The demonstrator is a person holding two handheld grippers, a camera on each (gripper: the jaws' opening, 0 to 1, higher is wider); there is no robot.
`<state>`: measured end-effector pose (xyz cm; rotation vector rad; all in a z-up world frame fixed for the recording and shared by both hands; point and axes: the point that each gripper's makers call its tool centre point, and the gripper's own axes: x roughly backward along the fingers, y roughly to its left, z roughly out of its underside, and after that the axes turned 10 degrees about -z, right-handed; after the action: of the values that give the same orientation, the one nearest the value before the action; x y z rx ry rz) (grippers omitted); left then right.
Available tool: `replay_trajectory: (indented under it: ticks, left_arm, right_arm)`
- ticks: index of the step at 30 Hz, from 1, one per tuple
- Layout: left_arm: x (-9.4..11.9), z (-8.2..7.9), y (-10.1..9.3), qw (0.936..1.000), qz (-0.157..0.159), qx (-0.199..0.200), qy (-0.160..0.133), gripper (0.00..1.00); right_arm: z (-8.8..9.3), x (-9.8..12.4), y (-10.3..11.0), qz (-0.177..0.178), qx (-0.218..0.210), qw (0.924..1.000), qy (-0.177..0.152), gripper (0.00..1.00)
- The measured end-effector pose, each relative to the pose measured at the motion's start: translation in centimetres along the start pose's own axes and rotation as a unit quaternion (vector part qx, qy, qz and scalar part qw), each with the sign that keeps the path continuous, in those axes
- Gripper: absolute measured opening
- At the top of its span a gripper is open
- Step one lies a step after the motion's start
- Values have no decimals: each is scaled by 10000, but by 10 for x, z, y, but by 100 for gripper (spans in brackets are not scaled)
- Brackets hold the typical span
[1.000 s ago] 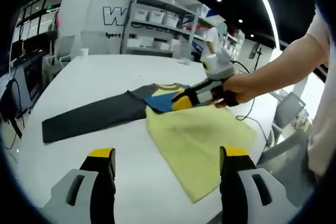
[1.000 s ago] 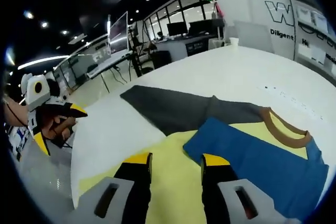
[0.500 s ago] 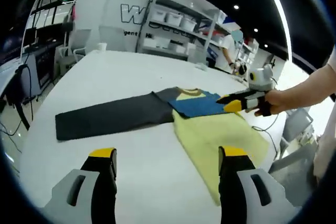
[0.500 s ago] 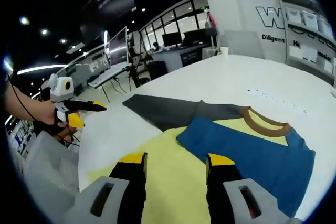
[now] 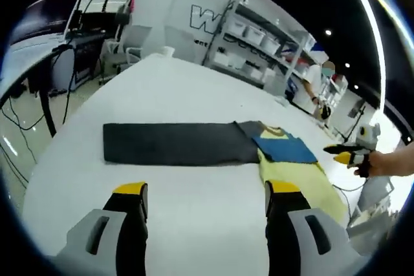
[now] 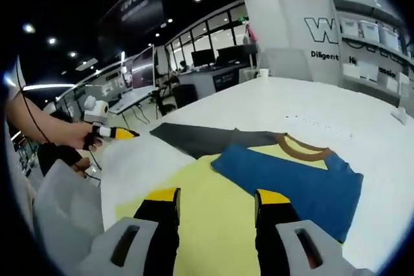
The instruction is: Fold the garment on the visible template until the final outline fits inside the template.
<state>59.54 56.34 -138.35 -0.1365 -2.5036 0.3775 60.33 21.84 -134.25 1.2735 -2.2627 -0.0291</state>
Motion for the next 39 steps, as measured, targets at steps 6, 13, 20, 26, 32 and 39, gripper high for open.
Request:
replay_trajectory:
  ticks: [6, 13, 20, 26, 32, 39]
  left_arm:
    - [-9, -5, 23, 9994, -192, 293, -25, 66]
    - [-20, -4, 38, 9983, -386, 424, 81, 61]
    - [-32, -7, 56, 9954, -629, 715, 123, 58]
    - [-40, -9, 68, 9913, -809, 1036, 115, 55]
    - [-46, -15, 72, 9886, -901, 1202, 42, 47]
    - [-50, -19, 72, 9851, -1044, 1368, -26, 39]
  right_arm:
    - [4, 20, 3, 135, 27, 9999, -61, 42]
    - [2, 41, 5, 350, -7, 9991, -230, 42]
    - [1, 60, 5, 566, -62, 9977, -380, 42]
    - [5, 70, 6, 678, -70, 9969, -393, 41]
    - [7, 76, 5, 774, -111, 9960, -430, 41]
    - [8, 81, 4, 852, -129, 9954, -421, 40]
